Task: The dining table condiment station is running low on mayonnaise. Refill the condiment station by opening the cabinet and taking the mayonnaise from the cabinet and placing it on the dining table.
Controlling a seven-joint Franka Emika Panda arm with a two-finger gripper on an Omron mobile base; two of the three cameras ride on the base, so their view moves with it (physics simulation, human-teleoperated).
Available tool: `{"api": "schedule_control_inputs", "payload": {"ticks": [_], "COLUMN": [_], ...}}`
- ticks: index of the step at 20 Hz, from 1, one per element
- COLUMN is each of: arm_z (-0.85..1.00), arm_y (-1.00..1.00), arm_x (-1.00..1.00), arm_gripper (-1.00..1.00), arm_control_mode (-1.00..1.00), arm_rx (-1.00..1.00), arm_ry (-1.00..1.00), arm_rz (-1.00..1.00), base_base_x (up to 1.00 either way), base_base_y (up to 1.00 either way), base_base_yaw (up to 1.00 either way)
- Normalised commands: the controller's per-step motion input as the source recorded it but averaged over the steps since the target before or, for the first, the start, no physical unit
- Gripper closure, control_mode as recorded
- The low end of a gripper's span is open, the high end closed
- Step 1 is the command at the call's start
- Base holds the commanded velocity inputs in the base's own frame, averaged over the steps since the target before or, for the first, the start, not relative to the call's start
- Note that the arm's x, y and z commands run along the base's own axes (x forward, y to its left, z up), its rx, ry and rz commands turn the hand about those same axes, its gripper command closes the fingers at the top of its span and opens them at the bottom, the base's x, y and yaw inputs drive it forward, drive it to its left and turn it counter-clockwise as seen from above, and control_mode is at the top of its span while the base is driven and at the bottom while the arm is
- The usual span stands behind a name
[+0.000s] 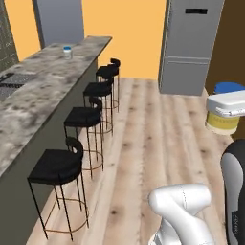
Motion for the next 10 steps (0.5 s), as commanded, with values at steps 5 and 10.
{"api": "schedule_control_inputs", "payload": {"ticks": [5,10], "arm_z": [0.0,0.0], "arm_y": [0.0,0.0], "arm_x": [0.0,0.0], "arm_gripper": [1.0,1.0], "arm_control_mode": [1.0,1.0], "arm_rx": [0.0,0.0], "arm_ry": [0.0,0.0], "arm_rz": [0.0,0.0], "base_base_x": [1.0,1.0], "base_base_y": [-0.57,-0.66], "base_base_yaw": [0.35,0.34]}}
